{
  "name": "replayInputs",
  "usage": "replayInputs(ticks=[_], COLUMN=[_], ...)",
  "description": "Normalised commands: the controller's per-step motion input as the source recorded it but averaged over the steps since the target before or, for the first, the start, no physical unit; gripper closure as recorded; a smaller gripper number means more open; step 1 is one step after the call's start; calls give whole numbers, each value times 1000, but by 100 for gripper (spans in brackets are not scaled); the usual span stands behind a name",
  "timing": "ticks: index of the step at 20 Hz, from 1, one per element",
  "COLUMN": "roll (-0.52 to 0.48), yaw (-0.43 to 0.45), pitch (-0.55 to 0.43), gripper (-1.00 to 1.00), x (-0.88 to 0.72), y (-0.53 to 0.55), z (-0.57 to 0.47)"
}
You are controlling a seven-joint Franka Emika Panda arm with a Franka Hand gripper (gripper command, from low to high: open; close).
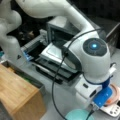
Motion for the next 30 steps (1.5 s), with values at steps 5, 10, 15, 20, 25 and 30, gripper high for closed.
replayInputs(ticks=[5, 10, 15, 20, 25, 30], roll=[-272, -303, -304, -290, -231, -225], yaw=[-49, -16, 45, 81, 108, 111], pitch=[-46, -34, -67, -158, -212, -239], gripper=[100, 100, 100, 100, 100, 100], x=[-269, -285, -279, -215, -186, -157], y=[372, 292, 202, 138, 80, 85], z=[-36, -78, -155, -135, -156, -186])
